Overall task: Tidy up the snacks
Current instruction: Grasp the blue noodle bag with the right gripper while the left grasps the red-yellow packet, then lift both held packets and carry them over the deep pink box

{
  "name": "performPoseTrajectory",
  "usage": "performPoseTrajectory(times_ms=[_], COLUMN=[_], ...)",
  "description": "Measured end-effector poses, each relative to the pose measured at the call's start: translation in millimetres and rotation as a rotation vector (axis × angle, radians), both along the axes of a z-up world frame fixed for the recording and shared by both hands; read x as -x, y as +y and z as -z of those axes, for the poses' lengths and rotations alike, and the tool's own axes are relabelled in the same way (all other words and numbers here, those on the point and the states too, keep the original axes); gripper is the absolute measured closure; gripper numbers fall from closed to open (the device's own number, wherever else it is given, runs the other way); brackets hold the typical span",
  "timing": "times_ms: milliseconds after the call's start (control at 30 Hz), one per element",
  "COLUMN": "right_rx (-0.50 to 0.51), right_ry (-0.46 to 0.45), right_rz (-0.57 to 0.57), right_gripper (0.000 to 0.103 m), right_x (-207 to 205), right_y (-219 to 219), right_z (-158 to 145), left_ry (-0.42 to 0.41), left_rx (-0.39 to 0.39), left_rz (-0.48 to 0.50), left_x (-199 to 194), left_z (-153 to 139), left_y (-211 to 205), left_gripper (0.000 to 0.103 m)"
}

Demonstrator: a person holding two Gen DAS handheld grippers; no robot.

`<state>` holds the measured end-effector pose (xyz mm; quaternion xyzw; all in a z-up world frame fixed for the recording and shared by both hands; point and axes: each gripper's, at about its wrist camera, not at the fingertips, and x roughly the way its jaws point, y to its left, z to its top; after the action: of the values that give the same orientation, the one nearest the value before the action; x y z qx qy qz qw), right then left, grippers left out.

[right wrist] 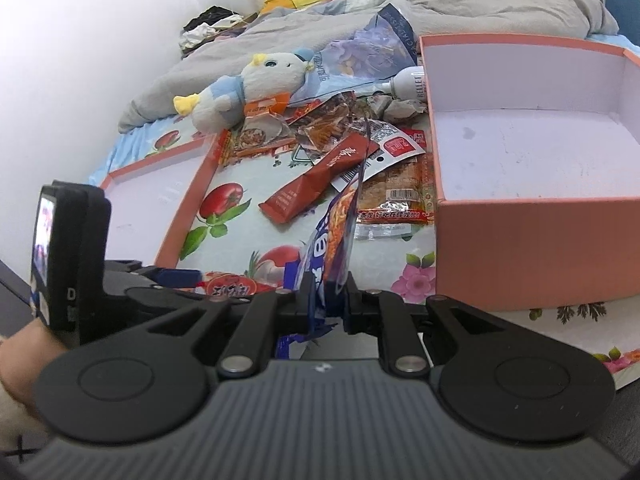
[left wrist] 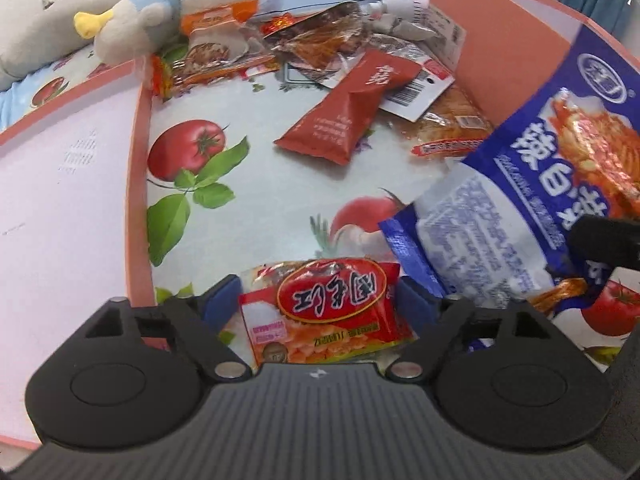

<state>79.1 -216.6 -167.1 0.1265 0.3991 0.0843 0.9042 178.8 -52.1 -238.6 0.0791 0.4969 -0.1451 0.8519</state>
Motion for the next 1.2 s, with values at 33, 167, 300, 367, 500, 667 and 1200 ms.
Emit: performPoseTrajectory(times_ms=[33, 167, 300, 367, 500, 667, 1200], right_rx=[-0.001, 0.038, 0.048, 0.056, 0.076, 0.120, 0.134], right_ry=[-0.003, -0.017, -0.023, -0.028, -0.038, -0.066, -0.213], right_rz=[-0.003, -0.032, -0.047, -0.051, -0.061, -0.058, -0.065], right_gripper=[0.087, 0.087, 0.087, 0.087, 0.088, 0.089, 0.098], right_x=[-0.7, -4.7, -6.6, -6.6, -6.5, -8.1, -35.3], right_y=[0.6, 6.9, 9.4, 10.8, 12.9, 16.5, 7.2], right_z=[-0.4, -2.6, -5.1, -7.3, -12.1, -24.4, -93.6], left_ry=[-0.004, -0.007, 0.017, 0.027, 0.032, -0.003, -0.154], left_rx=[0.009, 0.029, 0.060, 0.069, 0.089, 0.097, 0.215], left_rz=[-0.002, -0.026, -0.057, -0.070, -0.103, -0.145, -0.174], left_x=[0.3, -1.2, -4.8, -4.5, -2.9, -3.7, -26.2], left_z=[-1.0, -4.5, -8.0, -9.6, -19.6, -47.8, -165.7], left_y=[0.0, 2.3, 8.7, 11.7, 19.3, 27.5, 14.8], left_gripper=[0.027, 0.047, 0.051, 0.051, 0.051, 0.051, 0.051])
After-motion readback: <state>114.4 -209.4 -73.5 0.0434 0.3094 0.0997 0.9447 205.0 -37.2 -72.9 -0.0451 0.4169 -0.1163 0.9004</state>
